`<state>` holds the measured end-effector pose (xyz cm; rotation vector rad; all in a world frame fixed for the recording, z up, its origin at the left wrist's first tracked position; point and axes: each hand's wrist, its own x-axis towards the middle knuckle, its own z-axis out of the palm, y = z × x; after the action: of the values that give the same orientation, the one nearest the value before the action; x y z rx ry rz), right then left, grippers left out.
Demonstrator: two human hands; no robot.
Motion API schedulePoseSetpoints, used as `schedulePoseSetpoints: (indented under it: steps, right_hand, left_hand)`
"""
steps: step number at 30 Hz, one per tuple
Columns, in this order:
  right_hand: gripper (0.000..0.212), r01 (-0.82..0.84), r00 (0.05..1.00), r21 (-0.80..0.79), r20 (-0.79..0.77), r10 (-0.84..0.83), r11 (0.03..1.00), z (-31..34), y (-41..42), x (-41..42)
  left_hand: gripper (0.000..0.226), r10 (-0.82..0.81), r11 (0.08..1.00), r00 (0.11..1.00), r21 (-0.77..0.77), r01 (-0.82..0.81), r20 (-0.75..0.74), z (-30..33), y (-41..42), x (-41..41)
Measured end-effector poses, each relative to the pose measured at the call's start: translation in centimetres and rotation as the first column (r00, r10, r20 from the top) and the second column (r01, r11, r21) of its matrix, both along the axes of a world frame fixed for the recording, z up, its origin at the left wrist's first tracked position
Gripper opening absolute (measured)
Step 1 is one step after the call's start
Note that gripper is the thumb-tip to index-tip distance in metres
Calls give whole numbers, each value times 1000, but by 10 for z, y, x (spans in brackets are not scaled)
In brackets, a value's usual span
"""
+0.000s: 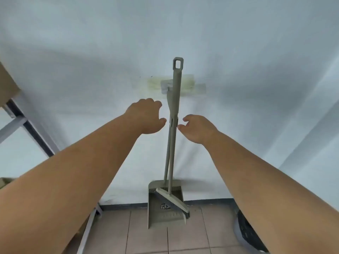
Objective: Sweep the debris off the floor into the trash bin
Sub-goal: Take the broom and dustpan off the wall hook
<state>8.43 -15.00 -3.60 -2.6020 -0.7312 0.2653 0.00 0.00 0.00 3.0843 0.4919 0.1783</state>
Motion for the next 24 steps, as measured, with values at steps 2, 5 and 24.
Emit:
schedulePoseSetpoints:
  steps: [2,5,24]
  right_hand:
    - [55,37,999,-7,-26,-37,999,-5,8,6]
    - [55,79,988,30,-135,-75,996,-14,18,11]
    - [27,179,960,134,-239,-143,975,-57,53,31]
  left_hand:
    - [59,-38,999,999,22,39,-27,-1,6,13]
    - [61,-84,995,992,44,88,-90,-6,18,33]
    - [41,-534,823,837,155,547,-118,-9,57,113]
